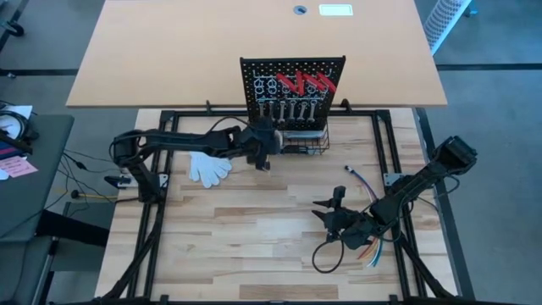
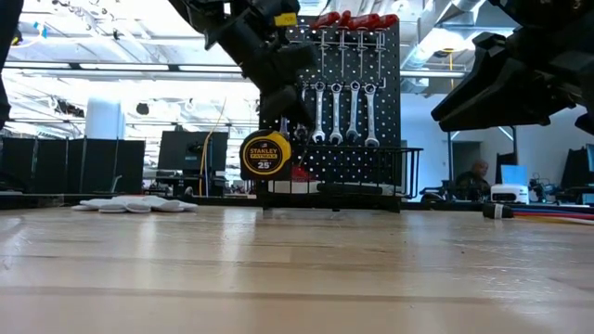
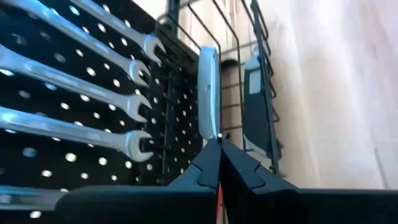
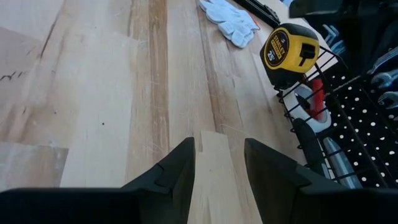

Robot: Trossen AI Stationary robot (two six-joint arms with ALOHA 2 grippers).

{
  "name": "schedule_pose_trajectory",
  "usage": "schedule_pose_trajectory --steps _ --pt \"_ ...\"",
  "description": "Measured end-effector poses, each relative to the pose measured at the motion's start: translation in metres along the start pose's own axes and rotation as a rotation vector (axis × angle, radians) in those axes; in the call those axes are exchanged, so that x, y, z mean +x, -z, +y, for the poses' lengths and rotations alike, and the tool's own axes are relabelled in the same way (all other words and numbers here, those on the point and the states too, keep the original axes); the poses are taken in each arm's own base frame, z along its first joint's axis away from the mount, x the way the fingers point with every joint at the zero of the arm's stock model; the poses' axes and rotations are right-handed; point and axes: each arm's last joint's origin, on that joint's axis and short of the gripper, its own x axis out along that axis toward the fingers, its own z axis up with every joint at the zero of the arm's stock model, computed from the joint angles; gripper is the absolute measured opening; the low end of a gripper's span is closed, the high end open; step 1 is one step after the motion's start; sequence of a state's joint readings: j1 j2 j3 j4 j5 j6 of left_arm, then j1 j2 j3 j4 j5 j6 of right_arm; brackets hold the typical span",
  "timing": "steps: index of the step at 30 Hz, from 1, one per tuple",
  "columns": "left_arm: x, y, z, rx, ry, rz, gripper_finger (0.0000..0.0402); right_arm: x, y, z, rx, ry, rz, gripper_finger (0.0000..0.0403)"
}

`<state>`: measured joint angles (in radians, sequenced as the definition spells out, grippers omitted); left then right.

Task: Hang tools onto peg board
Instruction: Hang the red allen wrench on the peg board

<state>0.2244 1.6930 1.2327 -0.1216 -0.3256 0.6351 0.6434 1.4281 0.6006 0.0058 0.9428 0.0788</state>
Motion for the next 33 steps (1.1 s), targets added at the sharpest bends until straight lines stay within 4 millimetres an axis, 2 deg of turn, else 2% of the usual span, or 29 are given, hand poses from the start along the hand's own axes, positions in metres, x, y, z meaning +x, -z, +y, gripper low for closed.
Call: schedule_pose_trajectory --steps 6,11,17,21,23,26,29,33 --pt "-0.022 -0.013 0.001 0.023 -0.051 -0.036 0.0 0.0 0.0 0.0 -0.001 0.0 0.001 0.0147" --pt "-0.057 -0.032 -0.001 0.07 -0.134 -0.088 0.0 0.0 0.0 0.0 -0.003 0.0 0.001 0.0147" --pt "-0.105 -0.055 -0.014 0.041 -0.11 -0.235 0.0 0.0 0.001 0.0 -0.006 0.0 0.004 0.0147" --pt "-0.119 -0.064 -0.029 -0.016 -0.055 -0.292 0.0 0.0 0.0 0.0 -0.005 0.001 0.003 0.0147" --pt "-0.117 -0.065 -0.035 -0.077 -0.02 -0.291 0.0 -0.001 0.0 -0.001 -0.004 0.006 -0.001 0.0147" --pt "-0.103 -0.061 -0.043 -0.096 0.03 -0.24 0.0011 -0.007 -0.002 -0.002 -0.003 0.03 -0.019 0.0147" --pt "-0.079 -0.054 -0.048 -0.107 0.056 -0.177 0.0042 -0.013 -0.003 -0.003 -0.005 0.053 -0.035 0.0147" --pt "-0.038 -0.041 -0.047 -0.19 0.031 -0.106 0.0103 -0.016 -0.005 -0.005 0.006 0.053 -0.048 0.0147"
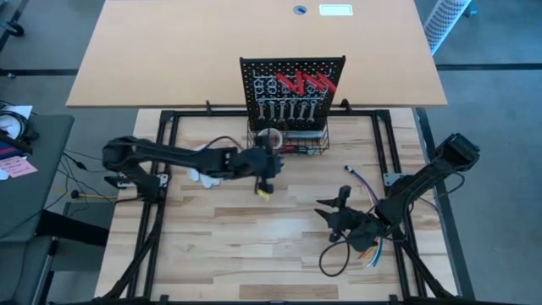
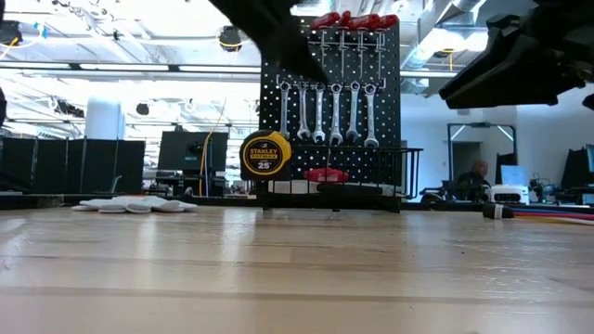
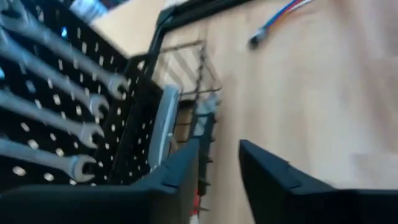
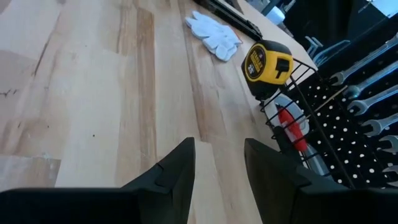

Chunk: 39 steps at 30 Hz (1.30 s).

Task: Hang tools onto peg board
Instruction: Hang the red allen wrench on the peg board

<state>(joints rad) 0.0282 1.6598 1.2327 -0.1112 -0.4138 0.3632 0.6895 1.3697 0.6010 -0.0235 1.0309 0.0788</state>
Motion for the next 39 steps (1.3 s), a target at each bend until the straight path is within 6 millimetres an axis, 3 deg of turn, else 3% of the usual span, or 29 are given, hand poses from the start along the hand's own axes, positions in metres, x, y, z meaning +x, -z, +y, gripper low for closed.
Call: schedule_pose_trajectory --steps 5,8,12,16,20,30,34,39 --pt "0.038 0.022 0.014 -0.085 -0.071 0.061 0.0177 0.0 0.001 0.0 -0.005 0.0 0.003 0.0147" --pt "0.048 0.03 0.024 -0.117 -0.099 0.084 0.0202 0.0 0.001 0.0 -0.012 0.0 0.008 0.0147" --pt "0.051 0.032 0.032 -0.108 -0.083 0.063 0.0205 0.0 0.002 0.0 -0.013 -0.001 0.01 0.0147" --pt "0.051 0.026 0.032 -0.076 0.042 -0.048 0.0186 0.0 0.002 0.0 -0.011 -0.002 0.011 0.0147" --pt "0.051 0.025 0.032 -0.076 0.053 -0.058 0.0153 0.0 0.002 0.0 -0.012 -0.002 0.012 0.0147" --pt "0.05 0.022 0.032 0.013 0.028 -0.081 0.0025 0.0 0.002 0.0 -0.009 -0.003 0.012 0.0147" --pt "0.036 0.006 0.027 0.086 -0.047 -0.129 0.0008 0.0 0.002 0.0 -0.011 -0.003 0.013 0.0147" --pt "0.0 -0.029 0.017 0.198 -0.123 -0.173 0.0003 0.0 0.002 0.0 -0.019 -0.003 0.013 0.0147"
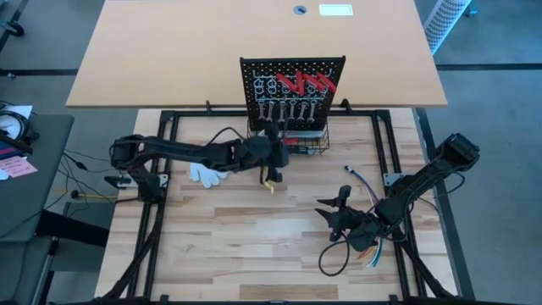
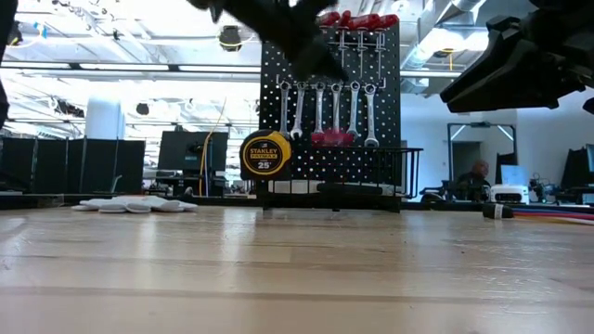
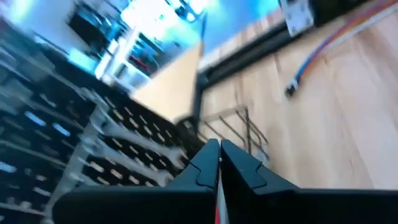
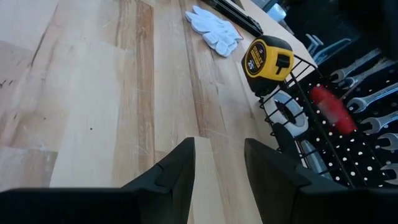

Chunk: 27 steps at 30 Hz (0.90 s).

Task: Hang tools onto peg board
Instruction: Hang the red allen wrench on the peg board

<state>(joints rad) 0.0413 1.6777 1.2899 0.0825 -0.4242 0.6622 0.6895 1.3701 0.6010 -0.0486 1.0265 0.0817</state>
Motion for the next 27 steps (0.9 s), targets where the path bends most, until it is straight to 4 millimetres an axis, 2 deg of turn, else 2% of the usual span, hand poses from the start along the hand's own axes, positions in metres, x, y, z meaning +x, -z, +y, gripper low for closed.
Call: schedule_pose_trajectory --steps 5,10,15,19,23,27 --pt "-0.045 -0.046 -0.011 0.055 0.043 -0.071 0.0002 0.0 0.0 0.0 0.0 -0.001 0.0 0.0147" --pt "-0.084 -0.062 -0.055 0.016 0.236 -0.039 0.0002 0.0 0.0 0.0 0.004 -0.004 0.0 0.0147" --pt "-0.115 -0.059 -0.121 -0.025 0.338 0.032 0.0002 0.001 0.0 0.0 0.006 -0.003 0.002 0.0147" --pt "-0.13 -0.055 -0.171 0.009 0.329 0.062 0.0002 0.003 0.0 -0.002 0.019 0.005 0.007 0.0147" --pt "-0.129 -0.044 -0.212 0.054 0.262 0.115 0.0002 0.005 0.0 -0.003 0.045 0.011 0.011 0.0147" --pt "-0.116 -0.028 -0.237 0.024 0.115 0.182 0.0003 0.005 0.0 -0.003 0.053 0.011 0.013 0.0147"
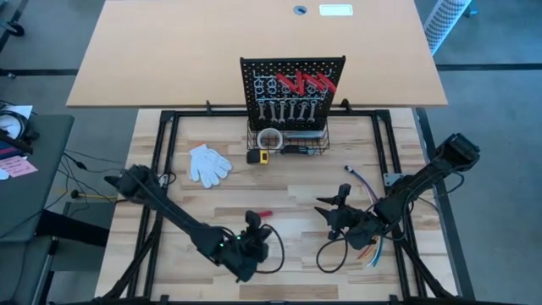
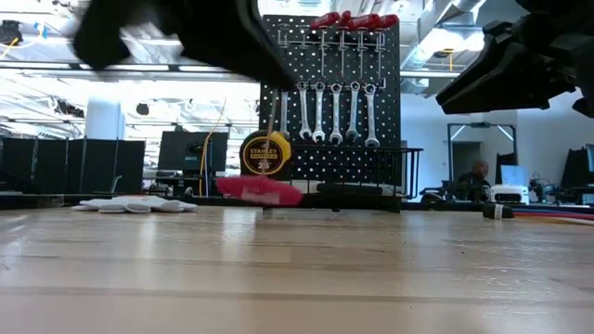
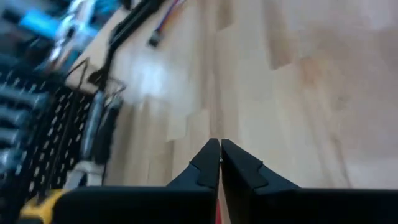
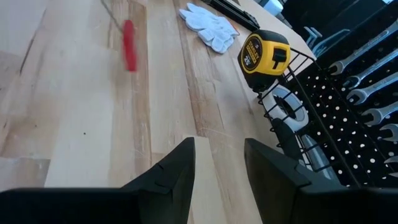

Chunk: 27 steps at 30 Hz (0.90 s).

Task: Hang tools onto peg board
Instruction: Hang the red allen wrench on the peg board

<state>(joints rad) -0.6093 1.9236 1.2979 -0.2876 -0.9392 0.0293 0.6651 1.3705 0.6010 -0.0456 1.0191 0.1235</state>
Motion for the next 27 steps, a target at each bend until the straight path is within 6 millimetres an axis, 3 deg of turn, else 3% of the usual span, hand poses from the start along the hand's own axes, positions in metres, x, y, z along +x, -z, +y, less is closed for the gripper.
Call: schedule_pose_trajectory --steps 4,7,15,20,27 --pt "0.015 0.006 -0.006 -0.106 -0.007 0.028 0.0034 0.0 0.0 0.0 0.001 0.0 0.001 0.0147" --pt "0.015 0.005 -0.003 -0.141 0.036 0.031 0.0076 0.0 0.0 0.0 0.002 0.0 0.001 0.0147" --pt "-0.025 -0.004 0.028 -0.256 0.065 0.017 0.0187 0.001 0.0 -0.001 0.019 0.005 0.005 0.0147" --pt "-0.029 0.012 0.031 -0.358 0.025 0.115 0.0203 0.001 0.0 -0.001 0.019 0.004 0.005 0.0147" --pt "-0.003 0.064 0.01 -0.443 0.028 0.133 0.0205 0.001 0.0 -0.001 0.027 0.004 0.005 0.0147"
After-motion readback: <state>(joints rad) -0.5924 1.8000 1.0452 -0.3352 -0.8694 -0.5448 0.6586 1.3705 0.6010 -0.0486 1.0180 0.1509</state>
